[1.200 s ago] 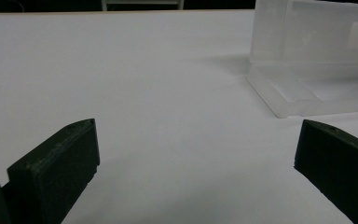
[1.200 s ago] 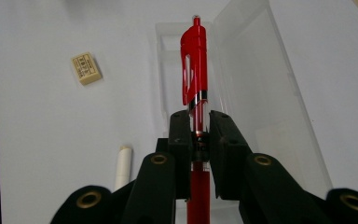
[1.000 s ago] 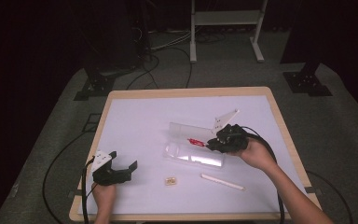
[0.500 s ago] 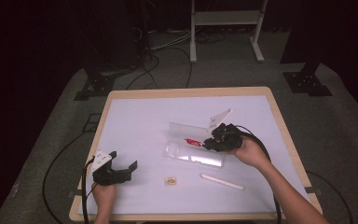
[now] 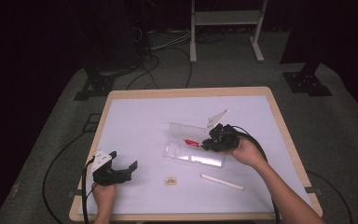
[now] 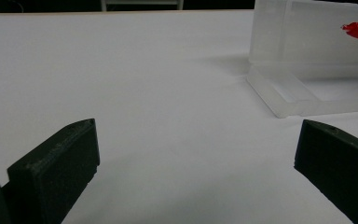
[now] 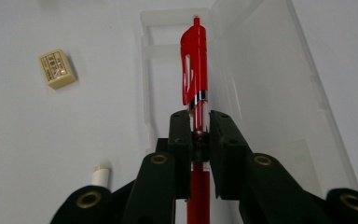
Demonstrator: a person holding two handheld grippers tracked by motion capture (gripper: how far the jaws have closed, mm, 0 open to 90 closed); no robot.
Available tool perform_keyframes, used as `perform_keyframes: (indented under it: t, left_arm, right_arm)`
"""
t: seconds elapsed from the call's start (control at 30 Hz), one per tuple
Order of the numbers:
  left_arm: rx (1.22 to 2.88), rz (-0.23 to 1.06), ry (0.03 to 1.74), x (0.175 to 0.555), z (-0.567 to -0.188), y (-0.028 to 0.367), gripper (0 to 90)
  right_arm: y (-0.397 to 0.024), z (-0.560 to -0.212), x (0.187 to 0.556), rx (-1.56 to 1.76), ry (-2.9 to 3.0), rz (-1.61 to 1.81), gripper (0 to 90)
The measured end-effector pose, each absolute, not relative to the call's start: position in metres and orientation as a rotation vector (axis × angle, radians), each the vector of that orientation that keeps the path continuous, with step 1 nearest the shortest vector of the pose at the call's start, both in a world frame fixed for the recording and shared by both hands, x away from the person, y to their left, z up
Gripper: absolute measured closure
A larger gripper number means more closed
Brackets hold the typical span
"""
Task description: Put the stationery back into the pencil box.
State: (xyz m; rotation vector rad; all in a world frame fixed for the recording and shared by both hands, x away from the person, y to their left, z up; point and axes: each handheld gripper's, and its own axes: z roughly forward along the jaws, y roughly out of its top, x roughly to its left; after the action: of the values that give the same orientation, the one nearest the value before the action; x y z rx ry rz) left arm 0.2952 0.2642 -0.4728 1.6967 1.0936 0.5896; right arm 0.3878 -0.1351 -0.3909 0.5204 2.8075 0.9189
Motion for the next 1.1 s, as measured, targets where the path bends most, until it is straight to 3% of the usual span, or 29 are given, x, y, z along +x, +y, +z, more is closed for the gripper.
perform_keyframes:
  t: [1.1]
  left_arm:
    - [1.697, 0.586, 1.093, 0.296, -0.473, 0.265, 0.0]
  right_arm:
    - [-0.122, -0.413, 0.400, 0.512, 2.849, 0.864, 78.8]
